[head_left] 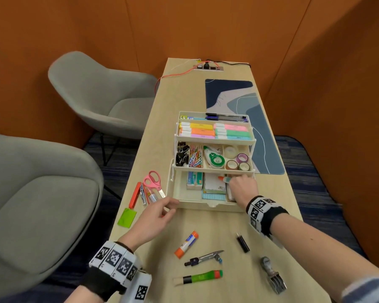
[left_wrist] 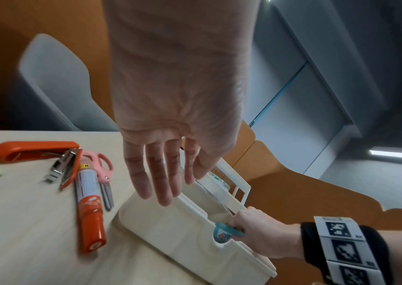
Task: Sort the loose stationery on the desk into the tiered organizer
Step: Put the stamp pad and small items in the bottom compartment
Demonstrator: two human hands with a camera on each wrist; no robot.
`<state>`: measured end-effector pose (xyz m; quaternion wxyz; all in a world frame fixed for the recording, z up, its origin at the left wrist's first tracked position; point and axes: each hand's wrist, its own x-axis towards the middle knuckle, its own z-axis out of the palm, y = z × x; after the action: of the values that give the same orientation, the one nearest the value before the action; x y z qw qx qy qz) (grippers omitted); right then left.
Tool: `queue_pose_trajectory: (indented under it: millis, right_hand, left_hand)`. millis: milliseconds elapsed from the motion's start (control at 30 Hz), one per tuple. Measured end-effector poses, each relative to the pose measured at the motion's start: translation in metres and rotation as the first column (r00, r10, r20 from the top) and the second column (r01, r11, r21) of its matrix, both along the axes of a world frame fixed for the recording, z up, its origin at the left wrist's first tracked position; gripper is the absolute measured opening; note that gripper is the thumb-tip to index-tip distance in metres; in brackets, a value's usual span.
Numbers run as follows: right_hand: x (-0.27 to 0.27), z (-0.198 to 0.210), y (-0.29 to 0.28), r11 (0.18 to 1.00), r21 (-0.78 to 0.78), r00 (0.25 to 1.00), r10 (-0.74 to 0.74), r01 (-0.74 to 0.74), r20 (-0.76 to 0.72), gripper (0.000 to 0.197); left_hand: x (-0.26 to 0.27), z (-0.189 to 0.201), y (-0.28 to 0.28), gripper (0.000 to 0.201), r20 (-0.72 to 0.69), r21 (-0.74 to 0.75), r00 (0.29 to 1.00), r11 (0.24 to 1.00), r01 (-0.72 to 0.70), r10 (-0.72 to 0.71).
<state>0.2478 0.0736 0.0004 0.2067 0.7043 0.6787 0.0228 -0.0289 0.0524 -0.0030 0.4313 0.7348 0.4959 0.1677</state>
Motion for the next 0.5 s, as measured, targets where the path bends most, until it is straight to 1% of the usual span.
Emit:
queue_pose_trajectory:
  millis: [67, 200, 267, 333, 367, 400, 500]
  right_hand:
    - [0.0, -0.005, 0.002, 0.999, -0.036, 0.999, 0.017, -0.016, 0.034, 0.025]
    - [-0.005, -0.006, 0.007, 0.996, -0.091, 0.999, -0.009, 0.014, 0.052, 0.027]
    - [-0.007, -0.006, 0.009, 0.994, -0.109, 0.996, -0.005, 0.015, 0.088, 0.026]
    - [-0.008, -0.007, 0.01, 0.993, -0.116, 0.997, -0.024, 0.033, 0.077, 0.028]
    - [-0.007, -0.007, 0.011, 0.993, -0.111, 0.998, -0.038, 0.043, 0.043, 0.029]
    - [-0.005, -0.007, 0.012, 0.993, -0.099, 0.997, -0.073, 0.071, -0.021, 0.03]
    - [0.002, -0.007, 0.012, 0.98, -0.067, 0.961, -0.197, 0.188, -0.193, 0.03]
  left_hand:
    - [-0.001, 0.002, 0.0, 0.021, -0.006, -0.01, 1.0, 1.0, 0.001, -0.001]
    - [0.0, 0.007, -0.002, 0.018, 0.005, -0.021, 1.0, 1.0, -0.008, 0.008]
    - [0.003, 0.008, -0.006, 0.018, 0.008, -0.033, 1.0, 0.999, -0.012, 0.013]
    - [0.004, 0.009, -0.012, 0.018, -0.005, -0.037, 1.0, 0.999, 0.0, 0.0]
    - [0.005, 0.009, -0.015, 0.018, -0.01, -0.04, 1.0, 0.999, 0.005, -0.006]
    - [0.004, 0.009, -0.018, 0.019, -0.009, -0.049, 1.0, 0.999, 0.004, -0.005]
    - [0.0, 0.006, -0.028, 0.018, 0.006, -0.084, 1.0, 0.996, -0.002, 0.002]
